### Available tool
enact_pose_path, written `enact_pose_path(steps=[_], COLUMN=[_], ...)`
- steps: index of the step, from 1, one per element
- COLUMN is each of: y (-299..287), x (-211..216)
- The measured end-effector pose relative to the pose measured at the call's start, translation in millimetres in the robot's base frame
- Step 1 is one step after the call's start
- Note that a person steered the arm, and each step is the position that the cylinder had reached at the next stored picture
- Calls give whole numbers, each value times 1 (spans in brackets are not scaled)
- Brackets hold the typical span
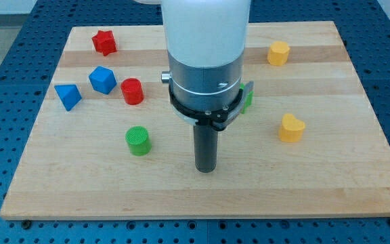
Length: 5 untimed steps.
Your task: Place the green circle diagonal to the bottom right of the red circle
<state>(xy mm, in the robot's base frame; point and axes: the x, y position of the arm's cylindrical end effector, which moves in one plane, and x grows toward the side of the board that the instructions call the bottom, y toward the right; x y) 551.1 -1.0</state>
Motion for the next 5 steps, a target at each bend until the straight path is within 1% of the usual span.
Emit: enact_pose_path(steps=[1, 2, 3, 4, 5], y=[-58, -76, -147, -150, -150], x=[22, 22, 22, 22, -8])
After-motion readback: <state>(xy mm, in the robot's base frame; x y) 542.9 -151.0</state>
